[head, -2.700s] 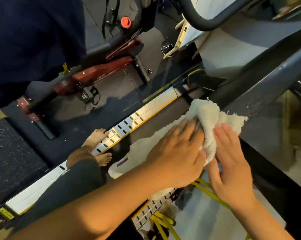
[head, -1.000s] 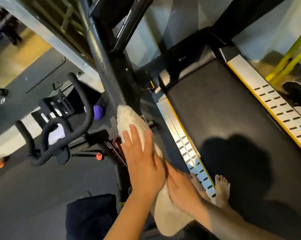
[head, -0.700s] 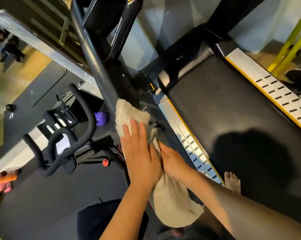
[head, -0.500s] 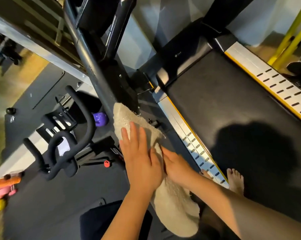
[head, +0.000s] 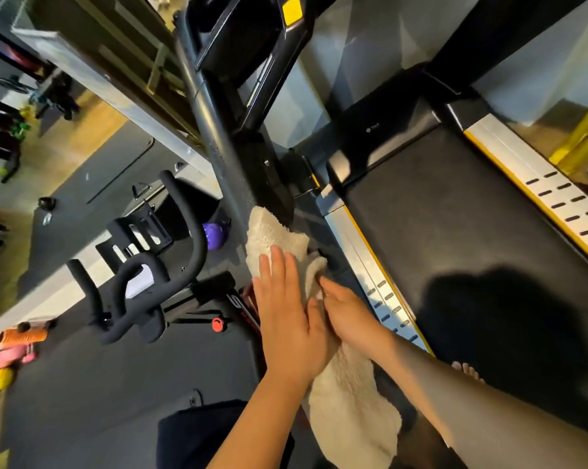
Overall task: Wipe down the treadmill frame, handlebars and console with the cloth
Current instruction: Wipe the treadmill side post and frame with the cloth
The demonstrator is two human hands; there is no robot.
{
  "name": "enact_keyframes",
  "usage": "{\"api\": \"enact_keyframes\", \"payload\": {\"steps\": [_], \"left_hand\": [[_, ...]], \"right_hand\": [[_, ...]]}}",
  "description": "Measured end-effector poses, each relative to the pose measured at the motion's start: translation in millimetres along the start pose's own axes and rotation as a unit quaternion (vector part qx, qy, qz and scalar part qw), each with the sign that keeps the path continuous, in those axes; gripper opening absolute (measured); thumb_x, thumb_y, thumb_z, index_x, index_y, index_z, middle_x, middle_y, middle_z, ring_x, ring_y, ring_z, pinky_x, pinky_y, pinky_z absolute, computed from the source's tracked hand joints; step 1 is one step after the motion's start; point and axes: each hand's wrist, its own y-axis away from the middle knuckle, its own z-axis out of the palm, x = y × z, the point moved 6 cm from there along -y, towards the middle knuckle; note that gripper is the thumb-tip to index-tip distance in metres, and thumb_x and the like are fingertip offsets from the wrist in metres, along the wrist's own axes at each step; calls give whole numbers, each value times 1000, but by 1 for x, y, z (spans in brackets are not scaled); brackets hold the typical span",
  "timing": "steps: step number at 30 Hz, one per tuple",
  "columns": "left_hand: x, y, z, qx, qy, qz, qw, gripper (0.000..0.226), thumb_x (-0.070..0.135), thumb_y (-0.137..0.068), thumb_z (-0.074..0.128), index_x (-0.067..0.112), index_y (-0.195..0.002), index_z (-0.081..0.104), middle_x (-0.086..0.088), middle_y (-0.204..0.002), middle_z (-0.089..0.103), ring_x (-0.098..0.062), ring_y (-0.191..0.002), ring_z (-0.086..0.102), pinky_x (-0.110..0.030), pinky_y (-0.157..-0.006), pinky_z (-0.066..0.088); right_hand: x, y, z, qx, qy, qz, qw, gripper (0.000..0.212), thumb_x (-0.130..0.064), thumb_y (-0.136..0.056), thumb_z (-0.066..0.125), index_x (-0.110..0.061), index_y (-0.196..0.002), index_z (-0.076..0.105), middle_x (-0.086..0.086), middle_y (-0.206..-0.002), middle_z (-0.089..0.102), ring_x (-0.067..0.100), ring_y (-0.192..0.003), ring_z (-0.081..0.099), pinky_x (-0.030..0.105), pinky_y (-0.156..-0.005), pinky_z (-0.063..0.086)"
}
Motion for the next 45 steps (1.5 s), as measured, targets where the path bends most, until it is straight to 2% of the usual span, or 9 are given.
{"api": "enact_keyframes", "payload": {"steps": [5, 13, 17, 22, 26, 28, 33, 40, 45], "left_hand": [[0, 1, -1, 10, 15, -12, 1000, 72, 14, -96, 39, 10, -157, 1, -1, -166, -7, -14, -152, -9, -40, -123, -5], [-2, 0, 0, 11, 28, -1, 1000, 67, 21, -97, 31, 8, -157, 5, -4, -166, -3, -18, -153, -6, -43, -124, -4], [-9, 2, 1, 25, 39, -26, 999, 63, 20, -100, 29, 8, -157, 5, -2, -166, -2, -15, -153, -6, -46, -124, 0], [-9, 0, 1, 18, 40, -36, 998, 66, 26, -99, 28, 8, -157, 2, -1, -166, -4, -13, -152, -9, -45, -124, -1], [-12, 1, 2, 22, 40, -61, 997, 68, 23, -99, 32, 9, -158, 1, -1, -166, -6, -10, -152, -10, -42, -124, -1], [-15, 3, 1, 27, 58, -92, 994, 70, 23, -99, 34, 14, -158, -3, 2, -166, -9, -7, -151, -12, -42, -125, 1], [-16, 2, 1, 32, 103, -127, 986, 77, 26, -97, 39, 19, -158, -6, 5, -166, -8, -3, -150, -9, -43, -125, 5], [-31, 2, 1, 48, 169, -197, 965, 67, 42, -100, 31, 23, -159, 6, 8, -164, 15, -4, -149, 16, -40, -123, 18], [-27, 2, 3, 37, 122, -183, 975, 66, 40, -101, 24, 19, -159, 0, 5, -166, -4, 4, -149, -6, -17, -121, -2]], "right_hand": [[-3, 36, 10, -21, -32, -28, 999, 36, -23, -105, 35, -43, -129, 53, -22, -120, 63, -5, -112, 58, 19, -98, 46], [-2, 1, 8, 3, -16, -11, 1000, 38, -52, -100, 31, -57, -137, 35, -21, -144, 45, 5, -131, 44, 31, -112, 33], [-2, 31, 21, -4, -4, -37, 999, 29, -46, -103, 26, -69, -120, 30, -39, -130, 41, -18, -123, 37, 11, -106, 28], [19, 18, 11, -20, 91, 18, 995, 48, -55, -100, 18, -51, -148, 11, -9, -158, 24, 17, -144, 25, 43, -118, 24], [-38, 0, 8, 59, 160, -124, 977, 53, -25, -105, 29, -32, -154, 10, -16, -160, 1, -1, -144, 4, 18, -118, 6], [-31, 12, 11, 63, 121, -146, 980, 51, -24, -105, 33, -33, -153, 17, -23, -154, 14, -14, -134, 18, 4, -110, 13], [3, 22, 14, 29, 60, -58, 996, 44, -46, -103, 26, -58, -144, 17, -14, -156, 28, 11, -141, 31, 39, -116, 30], [-44, 10, 22, 11, 116, -187, 975, 44, -31, -107, 23, -51, -143, 10, -28, -156, 3, -12, -142, -1, 8, -113, -2], [-32, 4, 23, -2, 81, -148, 986, 42, -37, -105, 22, -59, -137, 6, -24, -159, 2, -6, -145, 2, 17, -115, 3]]}}
